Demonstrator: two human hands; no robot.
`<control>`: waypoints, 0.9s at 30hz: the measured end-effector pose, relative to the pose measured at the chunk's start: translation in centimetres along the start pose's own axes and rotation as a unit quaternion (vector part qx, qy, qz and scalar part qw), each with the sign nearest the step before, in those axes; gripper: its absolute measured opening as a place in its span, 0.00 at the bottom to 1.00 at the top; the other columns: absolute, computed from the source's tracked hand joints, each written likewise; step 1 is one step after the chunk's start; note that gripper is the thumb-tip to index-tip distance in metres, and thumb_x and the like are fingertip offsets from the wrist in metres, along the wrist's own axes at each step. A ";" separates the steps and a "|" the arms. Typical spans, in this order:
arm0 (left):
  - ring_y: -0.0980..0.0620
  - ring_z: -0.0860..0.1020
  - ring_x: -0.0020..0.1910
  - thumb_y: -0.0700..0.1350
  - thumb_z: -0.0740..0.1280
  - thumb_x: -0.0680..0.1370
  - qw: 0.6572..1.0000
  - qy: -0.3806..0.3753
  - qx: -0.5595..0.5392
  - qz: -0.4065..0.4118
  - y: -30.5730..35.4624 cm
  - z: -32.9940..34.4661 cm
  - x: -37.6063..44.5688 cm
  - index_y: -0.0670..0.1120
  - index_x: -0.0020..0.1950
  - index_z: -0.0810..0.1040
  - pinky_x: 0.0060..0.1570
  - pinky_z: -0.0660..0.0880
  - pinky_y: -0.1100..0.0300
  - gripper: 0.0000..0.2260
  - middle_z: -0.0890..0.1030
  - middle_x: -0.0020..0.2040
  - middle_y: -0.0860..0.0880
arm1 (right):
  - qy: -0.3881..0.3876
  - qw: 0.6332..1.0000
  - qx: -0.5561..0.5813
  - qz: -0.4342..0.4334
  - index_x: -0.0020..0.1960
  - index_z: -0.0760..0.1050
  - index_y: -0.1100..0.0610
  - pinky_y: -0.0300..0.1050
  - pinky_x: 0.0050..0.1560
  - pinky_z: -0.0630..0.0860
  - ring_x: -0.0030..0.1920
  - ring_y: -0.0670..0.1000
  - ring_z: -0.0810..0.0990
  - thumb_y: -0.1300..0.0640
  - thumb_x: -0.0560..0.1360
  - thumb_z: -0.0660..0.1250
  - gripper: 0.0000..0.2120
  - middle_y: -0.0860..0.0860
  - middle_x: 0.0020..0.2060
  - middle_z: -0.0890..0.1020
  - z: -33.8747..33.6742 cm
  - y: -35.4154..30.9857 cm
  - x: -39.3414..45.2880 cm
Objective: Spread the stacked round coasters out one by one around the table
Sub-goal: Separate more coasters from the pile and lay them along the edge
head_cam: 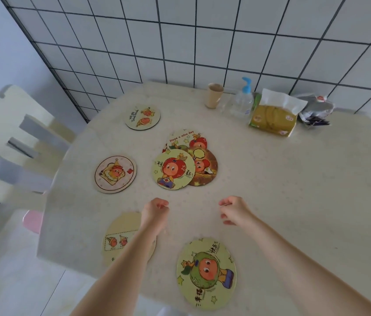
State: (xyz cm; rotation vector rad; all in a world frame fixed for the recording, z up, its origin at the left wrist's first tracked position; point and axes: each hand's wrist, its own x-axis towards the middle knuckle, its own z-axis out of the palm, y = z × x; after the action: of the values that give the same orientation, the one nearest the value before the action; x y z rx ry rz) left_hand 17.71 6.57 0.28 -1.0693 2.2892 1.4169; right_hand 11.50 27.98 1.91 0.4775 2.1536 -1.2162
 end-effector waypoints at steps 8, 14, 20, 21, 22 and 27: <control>0.52 0.73 0.49 0.37 0.62 0.76 0.999 0.041 0.014 0.009 4.4 -1.4 9.2 0.45 0.62 0.77 0.34 0.67 0.66 0.15 0.77 0.62 0.45 | 0.009 1.000 0.017 0.012 0.57 0.74 0.61 0.52 0.49 0.81 0.45 0.55 0.79 0.66 0.73 0.63 0.13 0.58 0.47 0.78 3.7 -6.2 6.7; 0.45 0.74 0.58 0.36 0.61 0.74 0.996 0.078 0.036 0.017 6.5 -2.4 14.2 0.45 0.67 0.71 0.46 0.72 0.57 0.21 0.74 0.64 0.43 | 0.027 1.000 0.015 0.002 0.51 0.76 0.58 0.57 0.52 0.80 0.47 0.55 0.80 0.63 0.70 0.66 0.09 0.51 0.41 0.79 6.0 -9.5 10.7; 0.46 0.76 0.54 0.36 0.61 0.75 0.996 0.076 -0.039 -0.033 7.2 -2.5 16.1 0.46 0.69 0.69 0.44 0.75 0.56 0.21 0.77 0.58 0.47 | 0.026 0.998 0.019 0.045 0.56 0.77 0.63 0.58 0.53 0.80 0.50 0.59 0.82 0.61 0.72 0.65 0.14 0.58 0.49 0.83 6.7 -10.7 12.4; 0.47 0.77 0.52 0.36 0.61 0.76 0.995 0.074 -0.055 -0.040 7.2 -2.6 16.2 0.46 0.68 0.69 0.44 0.75 0.56 0.21 0.77 0.55 0.48 | 0.015 0.999 0.022 0.041 0.53 0.78 0.61 0.58 0.53 0.80 0.50 0.57 0.83 0.60 0.72 0.65 0.10 0.57 0.48 0.83 6.9 -10.8 12.3; 0.47 0.77 0.51 0.37 0.62 0.76 0.994 0.074 -0.064 -0.044 7.2 -2.6 16.2 0.46 0.67 0.69 0.43 0.76 0.55 0.20 0.77 0.52 0.49 | 0.003 0.999 0.025 0.032 0.48 0.79 0.58 0.56 0.52 0.80 0.49 0.56 0.83 0.59 0.73 0.66 0.06 0.55 0.47 0.84 7.2 -10.9 12.3; 0.44 0.80 0.53 0.45 0.68 0.76 0.992 0.055 -0.090 -0.063 7.5 -3.0 16.3 0.44 0.65 0.73 0.54 0.78 0.47 0.18 0.78 0.52 0.47 | -0.015 0.999 0.049 -0.014 0.46 0.77 0.49 0.48 0.45 0.81 0.44 0.49 0.81 0.59 0.74 0.64 0.06 0.47 0.41 0.82 7.6 -11.2 12.1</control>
State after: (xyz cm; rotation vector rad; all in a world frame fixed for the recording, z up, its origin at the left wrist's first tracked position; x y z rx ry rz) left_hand 1.56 -1.44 -2.07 -1.3516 2.1551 1.5728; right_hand -1.47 15.88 -1.92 0.4697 2.0882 -1.3406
